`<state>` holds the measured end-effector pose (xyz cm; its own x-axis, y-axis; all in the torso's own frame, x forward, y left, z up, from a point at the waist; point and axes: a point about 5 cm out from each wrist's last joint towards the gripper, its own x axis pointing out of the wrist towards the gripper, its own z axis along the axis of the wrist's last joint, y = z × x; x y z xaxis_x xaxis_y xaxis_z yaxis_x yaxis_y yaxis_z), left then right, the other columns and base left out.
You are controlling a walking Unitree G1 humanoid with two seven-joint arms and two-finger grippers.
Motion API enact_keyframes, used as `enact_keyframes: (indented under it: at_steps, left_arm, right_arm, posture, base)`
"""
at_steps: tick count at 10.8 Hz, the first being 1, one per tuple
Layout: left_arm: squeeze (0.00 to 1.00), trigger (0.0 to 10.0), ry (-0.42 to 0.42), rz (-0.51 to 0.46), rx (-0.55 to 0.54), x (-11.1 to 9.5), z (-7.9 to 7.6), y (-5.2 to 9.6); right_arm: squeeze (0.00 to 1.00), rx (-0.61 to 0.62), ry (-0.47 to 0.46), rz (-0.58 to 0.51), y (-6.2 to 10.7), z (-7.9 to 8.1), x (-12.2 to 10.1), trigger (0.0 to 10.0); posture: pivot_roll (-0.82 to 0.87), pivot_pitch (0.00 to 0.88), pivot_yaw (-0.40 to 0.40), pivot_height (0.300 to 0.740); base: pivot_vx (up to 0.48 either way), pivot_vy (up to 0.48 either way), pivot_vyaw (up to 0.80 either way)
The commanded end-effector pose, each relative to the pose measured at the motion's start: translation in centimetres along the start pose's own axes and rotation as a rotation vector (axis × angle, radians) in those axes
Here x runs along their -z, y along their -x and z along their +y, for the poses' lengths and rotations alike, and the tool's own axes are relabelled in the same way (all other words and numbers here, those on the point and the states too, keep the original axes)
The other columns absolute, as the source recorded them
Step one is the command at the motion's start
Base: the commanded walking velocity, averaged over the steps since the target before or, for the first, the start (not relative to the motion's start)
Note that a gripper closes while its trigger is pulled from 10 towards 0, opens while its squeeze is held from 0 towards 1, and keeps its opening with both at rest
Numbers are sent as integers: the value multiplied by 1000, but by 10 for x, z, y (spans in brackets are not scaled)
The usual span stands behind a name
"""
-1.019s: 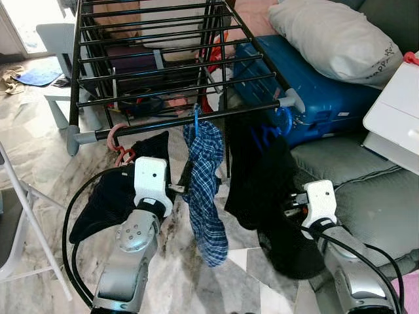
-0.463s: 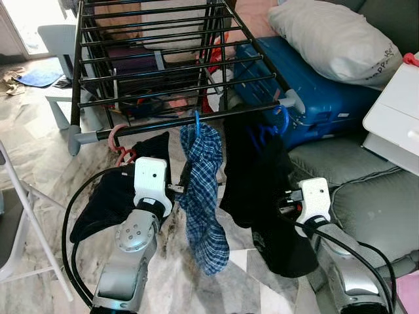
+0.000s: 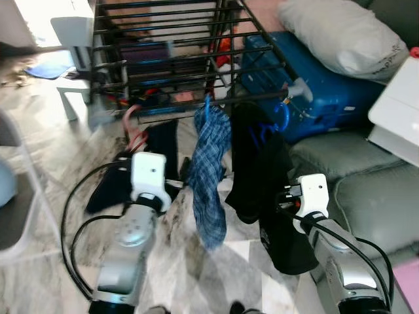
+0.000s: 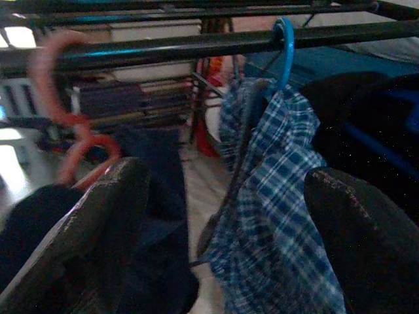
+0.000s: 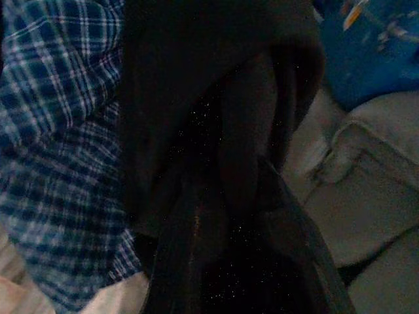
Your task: Hang hanger
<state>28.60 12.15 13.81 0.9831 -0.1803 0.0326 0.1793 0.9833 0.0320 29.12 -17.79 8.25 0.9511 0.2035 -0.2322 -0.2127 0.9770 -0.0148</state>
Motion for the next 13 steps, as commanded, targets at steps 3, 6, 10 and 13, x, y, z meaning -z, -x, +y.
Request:
enact_keyframes:
  at_steps: [3, 6, 10, 13]
  left_arm:
    - [0, 10000, 6, -3, 9, 0, -4, -1]
    - [0, 10000, 7, -6, 11, 1, -5, -2]
    - [0, 10000, 8, -17, 15, 2, -7, -2]
    - [0, 10000, 16, -40, -13, 1, -2, -3]
  right_arm:
    - [0, 74, 91, -108, -4, -12, -21, 10000]
    - [0, 83, 80, -56, -6, -20, -20, 10000]
    - [0, 79, 46, -104, -15, -20, -32, 10000]
    - [0, 30, 47, -118, -18, -7, -32, 10000]
  posture:
    - [-96, 26, -16, 740]
    - [-98, 24, -17, 740]
    - [-89, 3, -15, 740]
    - [-87, 0, -17, 740]
  base:
    - [-358, 0, 0]
    - [-355, 0, 0]
    - [-332, 0, 0]
    - [0, 0, 0]
